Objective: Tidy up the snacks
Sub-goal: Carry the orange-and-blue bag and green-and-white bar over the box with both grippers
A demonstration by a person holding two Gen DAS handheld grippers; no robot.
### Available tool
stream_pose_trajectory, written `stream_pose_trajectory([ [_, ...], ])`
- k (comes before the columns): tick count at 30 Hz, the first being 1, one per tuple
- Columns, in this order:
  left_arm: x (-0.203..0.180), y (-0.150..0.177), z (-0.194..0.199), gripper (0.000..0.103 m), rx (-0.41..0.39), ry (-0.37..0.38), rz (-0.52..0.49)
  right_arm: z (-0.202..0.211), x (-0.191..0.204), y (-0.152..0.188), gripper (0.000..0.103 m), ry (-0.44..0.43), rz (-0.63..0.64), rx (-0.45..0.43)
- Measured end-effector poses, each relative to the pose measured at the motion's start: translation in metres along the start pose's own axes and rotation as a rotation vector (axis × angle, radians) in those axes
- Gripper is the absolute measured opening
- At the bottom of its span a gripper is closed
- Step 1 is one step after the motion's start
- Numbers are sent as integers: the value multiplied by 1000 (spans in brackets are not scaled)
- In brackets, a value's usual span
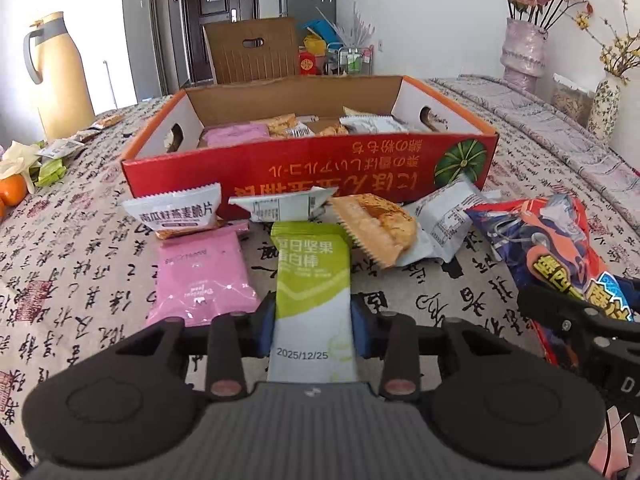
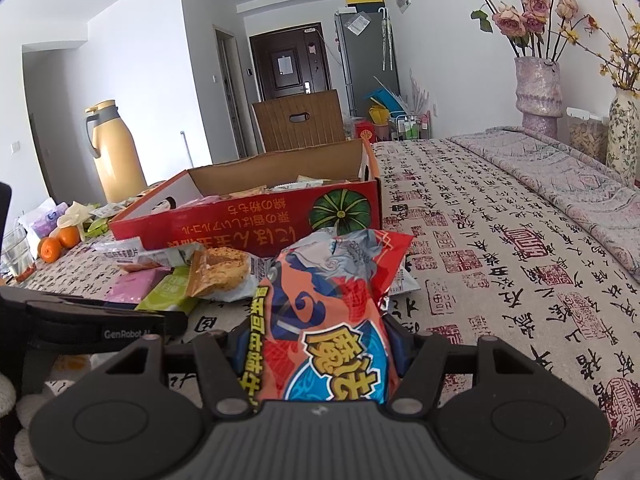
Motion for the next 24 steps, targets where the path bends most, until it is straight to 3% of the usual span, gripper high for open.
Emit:
stream_pose_trajectory([
  [14,2,-22,49,38,-140,38,1,9,10,-14,61,-4,24,-34],
  [24,5,-60,53,38,-203,45,3,-4,17,-45,61,-8,44,-76],
])
Point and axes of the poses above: each gripper's, at about its wrist camera, not at the fingertips, and z roughly against the way its jaws point, x to its left, y to its underside, the point moved 3 cm from there along -z, roughly the way its jaws point, and after that the axes turned 2 degrees about z, right-handed, at the moved point
